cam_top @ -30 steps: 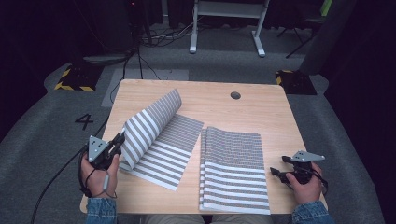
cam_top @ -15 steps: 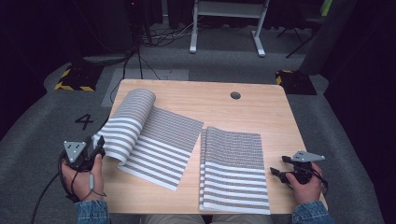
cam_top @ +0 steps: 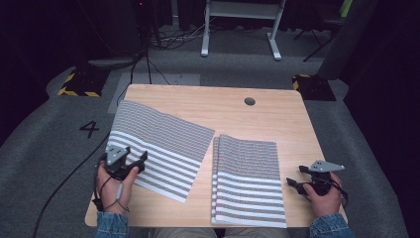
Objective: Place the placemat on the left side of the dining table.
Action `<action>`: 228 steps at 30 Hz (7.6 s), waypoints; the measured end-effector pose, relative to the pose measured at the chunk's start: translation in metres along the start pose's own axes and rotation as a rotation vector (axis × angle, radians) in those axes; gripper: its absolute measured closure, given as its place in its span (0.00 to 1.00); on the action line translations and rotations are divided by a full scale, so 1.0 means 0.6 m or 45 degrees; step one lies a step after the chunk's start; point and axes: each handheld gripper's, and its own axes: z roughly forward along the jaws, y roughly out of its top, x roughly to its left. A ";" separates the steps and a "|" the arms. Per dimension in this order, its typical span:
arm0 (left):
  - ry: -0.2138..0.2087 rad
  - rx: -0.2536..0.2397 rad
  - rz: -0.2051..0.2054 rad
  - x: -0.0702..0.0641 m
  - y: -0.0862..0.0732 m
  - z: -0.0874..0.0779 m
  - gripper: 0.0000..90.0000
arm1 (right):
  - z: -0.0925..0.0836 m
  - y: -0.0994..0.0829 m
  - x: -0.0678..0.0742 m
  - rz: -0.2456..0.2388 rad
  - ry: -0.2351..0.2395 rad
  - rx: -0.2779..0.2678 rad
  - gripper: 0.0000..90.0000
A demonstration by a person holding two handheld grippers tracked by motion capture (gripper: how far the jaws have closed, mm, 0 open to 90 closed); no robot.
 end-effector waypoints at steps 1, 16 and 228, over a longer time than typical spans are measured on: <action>-0.026 0.029 0.023 -0.011 -0.002 0.009 0.36 | 0.000 0.000 0.000 0.000 0.000 0.000 0.24; -0.263 0.423 0.282 -0.120 -0.034 0.077 0.23 | 0.000 0.000 0.000 0.000 0.000 0.000 0.24; -0.035 0.468 0.216 -0.047 -0.054 0.000 0.76 | 0.007 0.005 0.007 -0.015 0.017 0.010 0.18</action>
